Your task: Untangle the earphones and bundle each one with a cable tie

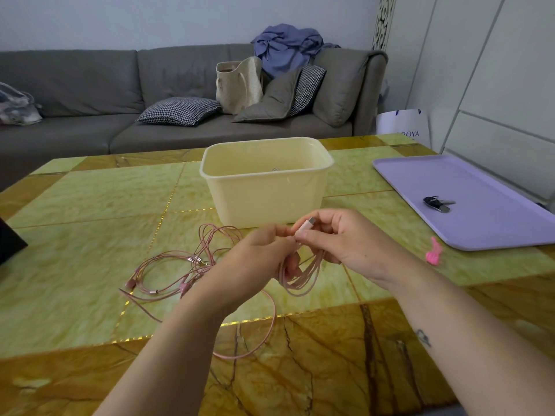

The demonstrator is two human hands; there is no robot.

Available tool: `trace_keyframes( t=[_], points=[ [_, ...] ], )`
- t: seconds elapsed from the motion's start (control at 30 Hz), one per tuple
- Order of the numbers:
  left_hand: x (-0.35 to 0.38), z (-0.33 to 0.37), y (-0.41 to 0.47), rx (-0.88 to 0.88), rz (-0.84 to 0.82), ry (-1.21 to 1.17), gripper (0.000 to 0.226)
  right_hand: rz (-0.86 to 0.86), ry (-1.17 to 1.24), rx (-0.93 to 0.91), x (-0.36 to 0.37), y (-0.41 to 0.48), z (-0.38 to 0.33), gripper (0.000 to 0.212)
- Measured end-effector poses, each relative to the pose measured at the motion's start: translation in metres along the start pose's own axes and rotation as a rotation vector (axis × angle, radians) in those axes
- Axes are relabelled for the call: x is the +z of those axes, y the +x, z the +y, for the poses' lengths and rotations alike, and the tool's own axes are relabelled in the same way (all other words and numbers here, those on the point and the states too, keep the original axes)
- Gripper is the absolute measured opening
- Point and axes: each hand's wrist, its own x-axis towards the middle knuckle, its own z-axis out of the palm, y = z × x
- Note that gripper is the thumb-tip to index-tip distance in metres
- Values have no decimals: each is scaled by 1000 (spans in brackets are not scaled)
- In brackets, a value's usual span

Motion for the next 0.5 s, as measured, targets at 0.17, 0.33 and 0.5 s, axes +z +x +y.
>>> trace_keyframes(
  t=[0.17, 0.33, 0.5],
  points=[
    [-1, -2, 2, 0, -42, -67, 17, 20, -45, 2, -6, -1, 0, 8],
    [-4, -6, 5, 26, -64, -71, 23, 38, -58, 19, -11, -1, 2, 9],
    [-13, -11, 5, 51, -19, 123, 29, 59, -148, 14, -15, -2, 2, 7]
  ],
)
